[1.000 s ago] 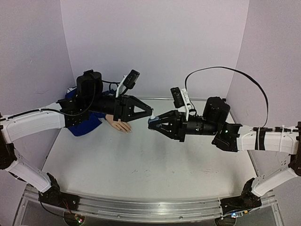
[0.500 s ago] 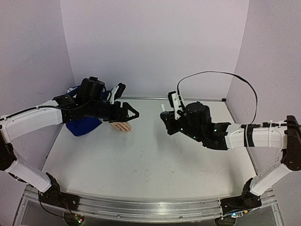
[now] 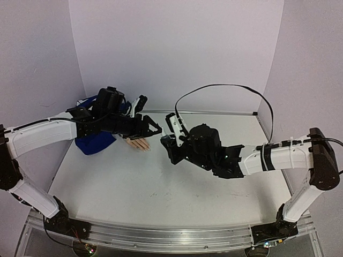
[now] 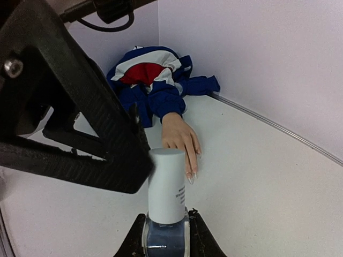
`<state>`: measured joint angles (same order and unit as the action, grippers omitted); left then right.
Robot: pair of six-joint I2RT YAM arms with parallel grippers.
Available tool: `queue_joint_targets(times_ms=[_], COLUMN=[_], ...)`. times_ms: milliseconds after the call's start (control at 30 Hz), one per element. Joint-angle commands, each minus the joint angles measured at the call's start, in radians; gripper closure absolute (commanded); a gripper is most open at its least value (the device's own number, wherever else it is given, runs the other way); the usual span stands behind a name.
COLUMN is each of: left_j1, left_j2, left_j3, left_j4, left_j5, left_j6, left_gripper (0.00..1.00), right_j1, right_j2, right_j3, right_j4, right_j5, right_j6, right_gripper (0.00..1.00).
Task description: Paint the nails
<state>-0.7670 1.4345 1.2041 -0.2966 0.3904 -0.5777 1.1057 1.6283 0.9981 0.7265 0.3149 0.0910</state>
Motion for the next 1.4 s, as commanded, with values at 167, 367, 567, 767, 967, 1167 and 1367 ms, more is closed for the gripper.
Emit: queue_joint_targets(times_ms=[167,367,567,767,967,1167,1367], left_j1=[-0.030,-0.053,-0.077,-0.107,-0.138,-0.137,-0.086], left_j2=[0.018,0.037,0.069,0.047,0.008,0.021,-0.029], left_j3=[0.056,0.069,0.085,0.026,0.047,0.037,-0.017], left_j4=[0.086,0.089,0.138,0.493,0.549,0.549,0.479], left_j5=[0.022,0.041,0.177,0.647,0.749,0.675,0.537], left_j6=[-0.025,-0.007,0.056,0.078,0.136,0.120,0.136], left_gripper=[0.52,0.82,1.00,1.00,1.00,0.95,0.36], right_j1=[0.037,0.038,0.016,-0.155,-0.156,-0.159,-0.160], right_j2=[0.021,0.000,-0.086,-0.209,-0.329,-0.421,-0.425], right_j3=[0.073,0.062,0.030,-0.078,-0.112,-0.178,-0.162], right_j4=[0.117,0.139,0.162,0.447,0.517,0.475,0.282], right_j5=[-0.049,-0.069,-0.279,-1.226,-1.412,-1.248,-0.993], right_j6=[-0.037,-0.010,-0.003,0.200,0.259,0.206,0.105], right_gripper=[1.00,1.00,1.00,1.00,1.00,1.00,1.00])
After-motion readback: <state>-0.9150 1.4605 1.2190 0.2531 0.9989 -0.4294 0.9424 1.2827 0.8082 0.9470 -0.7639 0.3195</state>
